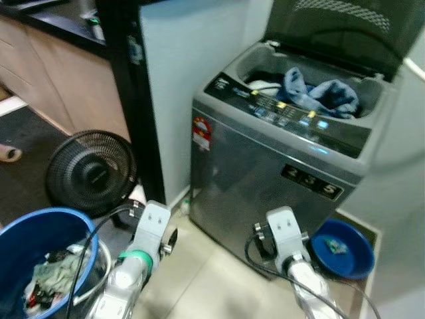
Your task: Clothes washing
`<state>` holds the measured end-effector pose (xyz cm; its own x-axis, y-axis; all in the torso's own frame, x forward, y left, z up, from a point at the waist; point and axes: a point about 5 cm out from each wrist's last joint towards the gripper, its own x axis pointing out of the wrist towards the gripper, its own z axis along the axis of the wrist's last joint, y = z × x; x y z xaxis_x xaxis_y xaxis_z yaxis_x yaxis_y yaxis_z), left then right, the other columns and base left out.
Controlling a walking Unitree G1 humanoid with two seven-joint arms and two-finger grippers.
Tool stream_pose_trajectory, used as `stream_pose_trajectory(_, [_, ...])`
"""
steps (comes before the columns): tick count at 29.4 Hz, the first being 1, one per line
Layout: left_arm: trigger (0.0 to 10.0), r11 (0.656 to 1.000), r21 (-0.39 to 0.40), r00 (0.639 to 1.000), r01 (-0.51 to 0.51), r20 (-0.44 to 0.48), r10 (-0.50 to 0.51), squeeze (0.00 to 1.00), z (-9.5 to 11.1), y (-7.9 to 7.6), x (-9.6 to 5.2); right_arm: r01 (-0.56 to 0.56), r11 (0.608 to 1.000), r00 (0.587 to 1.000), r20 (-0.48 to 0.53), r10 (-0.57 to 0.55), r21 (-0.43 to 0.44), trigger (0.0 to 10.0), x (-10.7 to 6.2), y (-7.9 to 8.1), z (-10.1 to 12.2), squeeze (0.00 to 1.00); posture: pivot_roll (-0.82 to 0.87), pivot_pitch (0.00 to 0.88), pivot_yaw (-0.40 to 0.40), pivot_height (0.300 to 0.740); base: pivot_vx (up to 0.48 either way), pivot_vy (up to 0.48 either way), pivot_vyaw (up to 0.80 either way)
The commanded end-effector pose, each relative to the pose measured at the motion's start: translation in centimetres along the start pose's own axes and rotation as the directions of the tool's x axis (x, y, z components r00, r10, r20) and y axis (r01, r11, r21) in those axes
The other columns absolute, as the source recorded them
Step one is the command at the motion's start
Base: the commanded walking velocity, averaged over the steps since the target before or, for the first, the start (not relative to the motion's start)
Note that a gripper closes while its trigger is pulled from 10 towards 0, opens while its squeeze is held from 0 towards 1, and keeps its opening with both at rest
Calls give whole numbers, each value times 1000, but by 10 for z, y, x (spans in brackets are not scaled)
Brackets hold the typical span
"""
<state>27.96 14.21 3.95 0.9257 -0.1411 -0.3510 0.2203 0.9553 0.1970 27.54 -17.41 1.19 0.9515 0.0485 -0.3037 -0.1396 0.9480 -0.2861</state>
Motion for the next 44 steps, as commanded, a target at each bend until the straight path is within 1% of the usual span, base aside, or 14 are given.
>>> stream_pose_trajectory(1, [10000,1000,-12,999,-3,-51,3,0,-14,1,-1,0,1000,1000,-16,0,3,10000,-1,4,-5,0,98,19,-26,735,0,0,769])
stream_pose_trajectory(2, [10000,1000,-12,999,-3,-51,3,0,-14,1,-1,0,1000,1000,-16,0,3,10000,-1,4,-5,0,98,19,-26,735,0,0,769])
stream_pose_trajectory(3, [10000,1000,-29,996,-1,-86,-1,0,-22,0,-1,0,1000,999,-46,0,-1,10000,-4,5,-14,0,98,19,-26,735,0,0,769])
stream_pose_trajectory(4, [10000,1000,-29,993,-10,-118,7,0,-30,0,-2,6,1000,998,-69,-5,13,10000,-7,6,-21,0,94,20,-22,735,0,0,769])
stream_pose_trajectory(7, [10000,999,-19,991,-29,-134,26,0,-39,1,-4,7,999,998,-60,-5,37,10000,-9,9,-24,0,88,21,-19,735,0,0,769])
stream_pose_trajectory(9, [10000,999,-19,991,-30,-130,27,0,-40,1,-3,6,999,999,-55,-4,37,10000,-9,10,-24,0,88,21,-19,735,0,0,769])
stream_pose_trajectory(15, [10000,999,-11,994,-39,-105,37,0,-38,3,0,-14,999,1000,-10,14,29,10000,-2,13,-14,0,93,19,-26,735,0,0,769])
stream_pose_trajectory(30, [10000,998,1,995,-56,-85,56,0,-40,1,0,-26,1000,1000,8,26,15,10000,0,11,-13,0,99,14,-34,735,0,0,769])
stream_pose_trajectory(39, [10000,998,6,995,-61,-75,62,0,-39,2,2,-21,1000,1000,16,21,22,10000,2,12,-10,0,98,18,-31,735,0,0,758])
stream_pose_trajectory(40, [10000,999,-9,996,-48,-72,47,0,-39,1,2,-31,999,999,19,30,34,10000,2,13,-10,161,98,18,-31,735,0,0,0])
stream_pose_trajectory(42, [10000,999,-20,997,-37,-70,35,0,-39,0,2,-38,998,999,21,38,42,10000,2,13,-10,161,98,18,-31,735,0,0,0])
stream_pose_trajectory(43, [10000,999,-20,997,-36,-65,34,1000,-38,0,2,-46,998,999,29,45,49,10000,2,14,-9,1000,99,22,-31,735,0,0,0])
stream_pose_trajectory(44, [10000,999,-21,997,-39,-64,38,1000,-38,1,2,-50,997,998,33,48,56,10000,2,15,-9,1000,99,25,-31,735,0,0,0])
